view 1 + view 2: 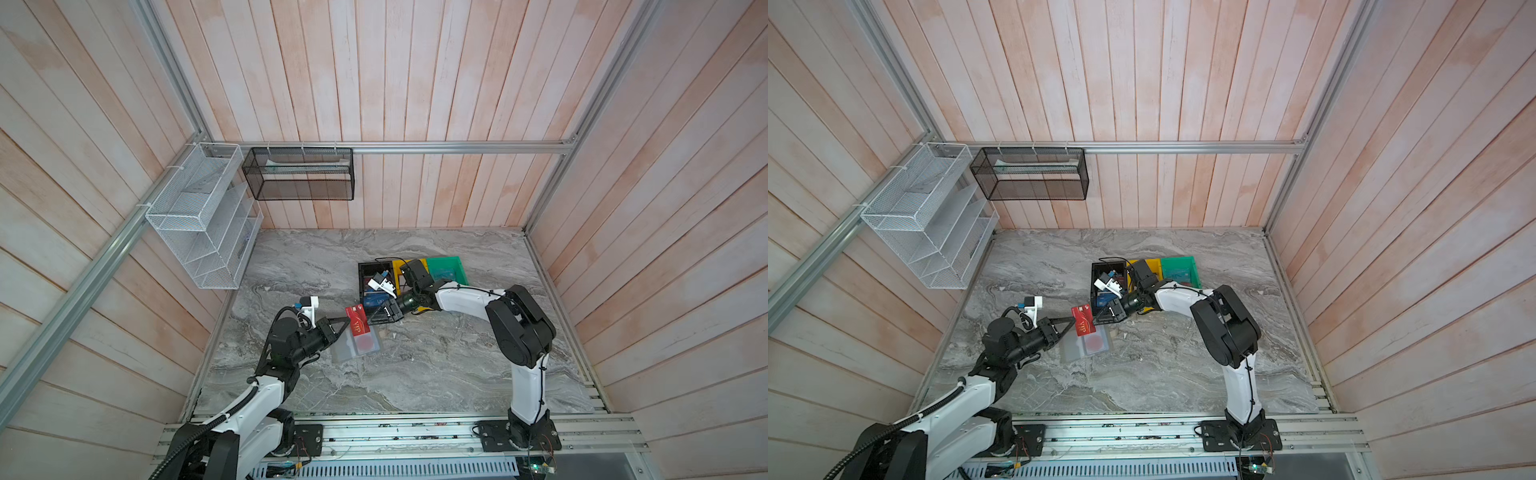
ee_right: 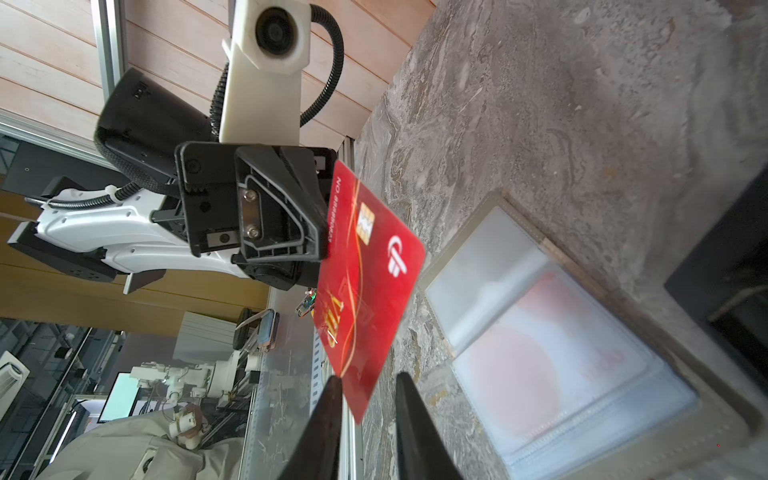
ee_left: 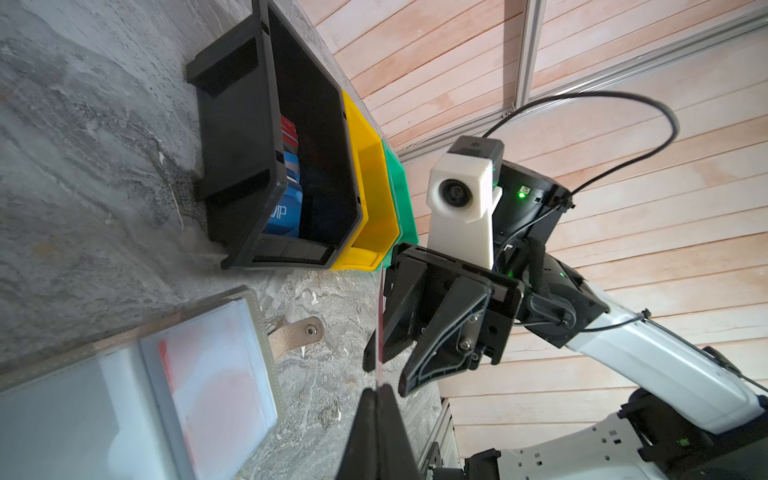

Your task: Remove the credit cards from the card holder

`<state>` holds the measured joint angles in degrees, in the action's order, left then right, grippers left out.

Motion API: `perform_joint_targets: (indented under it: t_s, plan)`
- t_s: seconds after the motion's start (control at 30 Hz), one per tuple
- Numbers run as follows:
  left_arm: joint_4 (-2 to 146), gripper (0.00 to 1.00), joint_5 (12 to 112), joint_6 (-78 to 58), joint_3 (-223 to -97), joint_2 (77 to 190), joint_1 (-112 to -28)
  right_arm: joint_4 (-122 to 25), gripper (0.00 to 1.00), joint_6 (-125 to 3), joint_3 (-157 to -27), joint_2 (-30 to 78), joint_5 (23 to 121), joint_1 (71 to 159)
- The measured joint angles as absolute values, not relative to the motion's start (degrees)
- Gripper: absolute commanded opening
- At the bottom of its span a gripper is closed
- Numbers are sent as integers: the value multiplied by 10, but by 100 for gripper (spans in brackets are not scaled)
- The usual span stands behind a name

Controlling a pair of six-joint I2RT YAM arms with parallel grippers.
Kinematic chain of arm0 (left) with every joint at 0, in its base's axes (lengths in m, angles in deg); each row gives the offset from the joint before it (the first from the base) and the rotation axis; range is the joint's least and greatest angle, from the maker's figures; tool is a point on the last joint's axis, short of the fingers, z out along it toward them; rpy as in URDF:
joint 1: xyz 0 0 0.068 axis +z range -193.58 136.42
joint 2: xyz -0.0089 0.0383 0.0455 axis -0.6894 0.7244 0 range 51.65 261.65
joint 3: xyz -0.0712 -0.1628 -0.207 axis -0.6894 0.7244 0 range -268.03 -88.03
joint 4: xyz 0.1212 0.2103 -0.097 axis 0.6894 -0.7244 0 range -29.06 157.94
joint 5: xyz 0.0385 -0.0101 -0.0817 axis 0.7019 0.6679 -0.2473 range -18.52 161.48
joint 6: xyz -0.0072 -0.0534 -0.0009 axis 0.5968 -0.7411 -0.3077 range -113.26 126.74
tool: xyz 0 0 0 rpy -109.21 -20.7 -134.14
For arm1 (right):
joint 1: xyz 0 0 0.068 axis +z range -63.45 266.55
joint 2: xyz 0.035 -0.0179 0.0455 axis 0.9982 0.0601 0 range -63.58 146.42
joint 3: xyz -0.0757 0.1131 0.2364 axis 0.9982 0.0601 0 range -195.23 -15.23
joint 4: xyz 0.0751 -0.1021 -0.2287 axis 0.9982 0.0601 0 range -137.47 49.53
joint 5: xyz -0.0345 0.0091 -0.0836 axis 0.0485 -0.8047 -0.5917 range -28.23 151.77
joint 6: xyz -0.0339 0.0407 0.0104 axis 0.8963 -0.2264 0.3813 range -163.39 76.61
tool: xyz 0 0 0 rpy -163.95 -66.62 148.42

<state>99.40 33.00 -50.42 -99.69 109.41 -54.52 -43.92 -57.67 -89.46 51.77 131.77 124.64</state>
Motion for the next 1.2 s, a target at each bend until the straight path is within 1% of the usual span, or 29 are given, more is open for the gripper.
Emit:
perform_joint_targets:
  t_s: [0.4, 0.47, 0.67, 0.87, 0.9, 1.0, 1.07, 1.2]
  plan:
    - [1024, 0, 334, -514, -997, 1113, -550, -504, 23, -624, -883, 518, 1336, 1247]
    - [1025, 0, 334, -515, -997, 1114, -551, -509, 20, -629, -882, 519, 1337, 1247]
    - [1031, 0, 336, -515, -997, 1124, -554, -510, 7, -631, -882, 522, 1341, 1248]
    - [1031, 0, 336, -514, -997, 1135, -557, -484, 0, -615, -888, 528, 1350, 1247]
    - [1031, 3, 334, -514, -997, 1136, -557, -475, 0, -609, -891, 528, 1351, 1247]
    - [1016, 21, 329, -503, -1001, 1138, -557, -422, 0, -572, -912, 530, 1353, 1246]
    - [990, 30, 326, -491, -1010, 1138, -558, -383, 0, -539, -932, 533, 1352, 1244]
    - [947, 32, 324, -474, -1024, 1135, -560, -301, 0, -473, -954, 533, 1347, 1226]
